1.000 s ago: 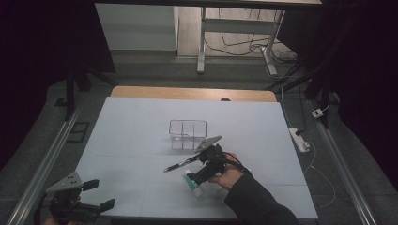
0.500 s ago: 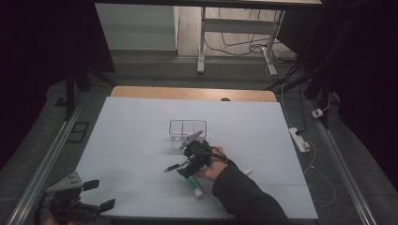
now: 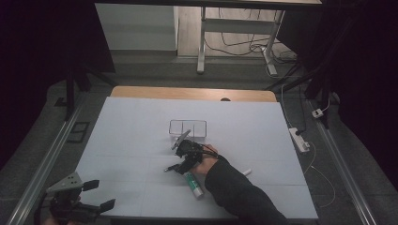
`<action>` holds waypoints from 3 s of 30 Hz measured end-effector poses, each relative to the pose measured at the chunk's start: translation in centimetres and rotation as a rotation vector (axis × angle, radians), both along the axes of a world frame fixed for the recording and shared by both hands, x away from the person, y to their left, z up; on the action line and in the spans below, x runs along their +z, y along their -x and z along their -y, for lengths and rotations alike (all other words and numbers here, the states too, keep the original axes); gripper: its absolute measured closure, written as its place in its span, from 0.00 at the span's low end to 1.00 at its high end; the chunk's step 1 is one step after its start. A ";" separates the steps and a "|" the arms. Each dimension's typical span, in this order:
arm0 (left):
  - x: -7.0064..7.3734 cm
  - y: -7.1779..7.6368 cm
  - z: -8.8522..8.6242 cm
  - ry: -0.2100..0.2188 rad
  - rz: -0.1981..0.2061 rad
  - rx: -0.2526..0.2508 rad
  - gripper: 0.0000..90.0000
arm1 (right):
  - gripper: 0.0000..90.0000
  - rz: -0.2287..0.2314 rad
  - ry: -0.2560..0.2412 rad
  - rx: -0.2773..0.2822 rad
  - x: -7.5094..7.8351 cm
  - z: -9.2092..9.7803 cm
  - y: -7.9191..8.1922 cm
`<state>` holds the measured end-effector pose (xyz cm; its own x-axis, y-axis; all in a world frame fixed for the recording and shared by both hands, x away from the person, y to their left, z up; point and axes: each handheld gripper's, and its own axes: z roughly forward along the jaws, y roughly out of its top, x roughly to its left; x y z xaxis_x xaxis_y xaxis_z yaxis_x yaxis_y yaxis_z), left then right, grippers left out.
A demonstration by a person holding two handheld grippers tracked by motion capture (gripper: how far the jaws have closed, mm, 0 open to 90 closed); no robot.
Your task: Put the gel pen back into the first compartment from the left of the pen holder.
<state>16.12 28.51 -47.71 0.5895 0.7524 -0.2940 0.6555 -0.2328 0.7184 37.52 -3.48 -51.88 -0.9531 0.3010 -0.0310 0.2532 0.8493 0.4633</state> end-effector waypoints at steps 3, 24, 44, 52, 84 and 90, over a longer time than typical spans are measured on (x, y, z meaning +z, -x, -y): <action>0.0 0.0 0.0 -0.001 -0.001 0.000 0.01 | 0.41 -0.006 0.001 0.032 0.3 -0.1 -0.2; 0.0 0.0 0.0 -0.006 -0.001 0.000 0.01 | 0.74 -0.030 0.017 0.186 0.7 -0.2 -0.2; 0.0 0.1 0.1 -0.009 -0.001 -0.001 0.01 | 0.88 -0.018 0.037 0.161 0.9 0.5 -0.7; 0.0 0.1 0.1 -0.008 0.000 -0.003 0.01 | 0.90 -0.017 0.033 0.146 0.9 0.5 -0.5; 0.0 0.0 0.1 -0.007 -0.003 0.000 0.01 | 0.90 0.022 -0.253 0.041 7.6 2.7 0.4; 0.0 -0.1 0.1 -0.005 -0.007 0.004 0.01 | 0.90 0.027 -0.306 -0.008 9.0 2.7 0.2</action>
